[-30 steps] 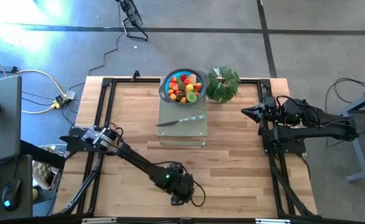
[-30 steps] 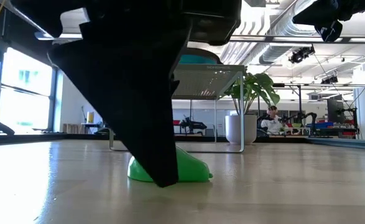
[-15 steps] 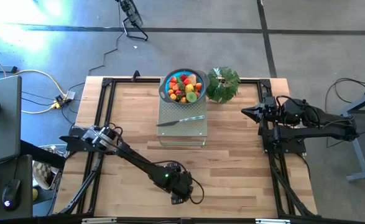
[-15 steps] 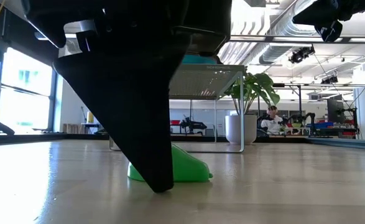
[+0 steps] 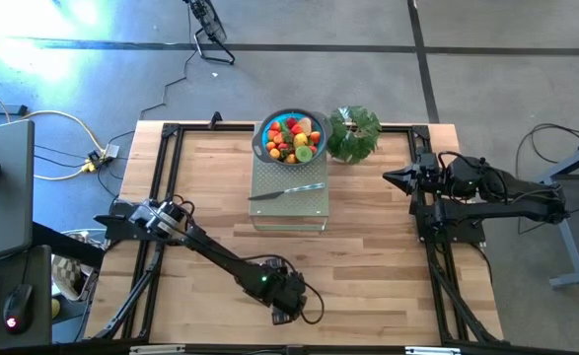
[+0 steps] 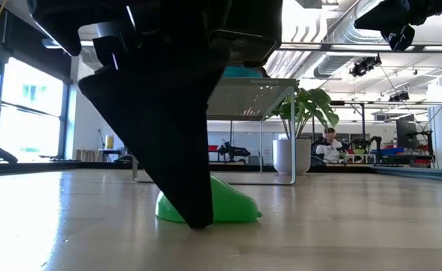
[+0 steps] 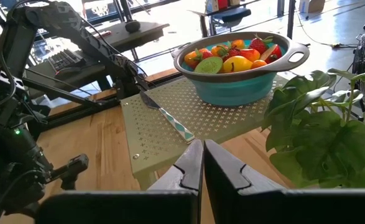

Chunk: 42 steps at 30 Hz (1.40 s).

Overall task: Pick & Place Fruit
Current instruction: Put the green pear in the blue bowl on the shelf

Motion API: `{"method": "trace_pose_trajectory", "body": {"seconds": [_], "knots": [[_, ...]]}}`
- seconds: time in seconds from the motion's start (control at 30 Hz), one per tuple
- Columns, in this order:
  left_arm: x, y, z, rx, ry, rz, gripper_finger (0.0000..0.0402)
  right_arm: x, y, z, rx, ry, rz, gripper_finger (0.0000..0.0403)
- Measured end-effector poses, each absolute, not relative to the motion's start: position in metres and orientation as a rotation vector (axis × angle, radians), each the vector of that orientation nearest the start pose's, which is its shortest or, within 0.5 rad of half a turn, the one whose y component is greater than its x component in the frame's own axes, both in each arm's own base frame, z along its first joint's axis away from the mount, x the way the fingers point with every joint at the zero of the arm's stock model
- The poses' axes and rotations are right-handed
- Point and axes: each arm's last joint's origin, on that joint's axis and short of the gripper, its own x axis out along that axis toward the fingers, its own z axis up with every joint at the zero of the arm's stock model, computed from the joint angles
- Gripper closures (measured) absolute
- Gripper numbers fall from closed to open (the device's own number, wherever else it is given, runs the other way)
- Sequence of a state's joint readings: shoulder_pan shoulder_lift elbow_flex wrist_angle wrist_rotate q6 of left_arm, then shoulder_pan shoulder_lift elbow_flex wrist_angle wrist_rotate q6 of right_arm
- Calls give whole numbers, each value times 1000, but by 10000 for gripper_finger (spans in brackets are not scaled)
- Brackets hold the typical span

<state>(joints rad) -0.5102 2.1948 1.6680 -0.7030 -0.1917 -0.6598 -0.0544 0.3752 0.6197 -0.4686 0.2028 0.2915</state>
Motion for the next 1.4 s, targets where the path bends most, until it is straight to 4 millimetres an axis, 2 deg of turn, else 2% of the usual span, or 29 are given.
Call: {"method": "trace_pose_trajectory", "body": {"seconds": [0.13, 0.27, 0.57, 1.4], "knots": [[394, -214, 155, -160, 1175, 113, 157, 91, -11, 297, 272, 185, -287, 396], [395, -214, 156, -162, 1172, 113, 170, 91, -11, 297, 272, 185, -287, 396], [395, -215, 155, -158, 1162, 119, 151, 91, -11, 297, 267, 185, -286, 396], [396, -215, 155, -156, 1151, 125, 149, 91, -11, 297, 265, 184, -291, 396]]}}
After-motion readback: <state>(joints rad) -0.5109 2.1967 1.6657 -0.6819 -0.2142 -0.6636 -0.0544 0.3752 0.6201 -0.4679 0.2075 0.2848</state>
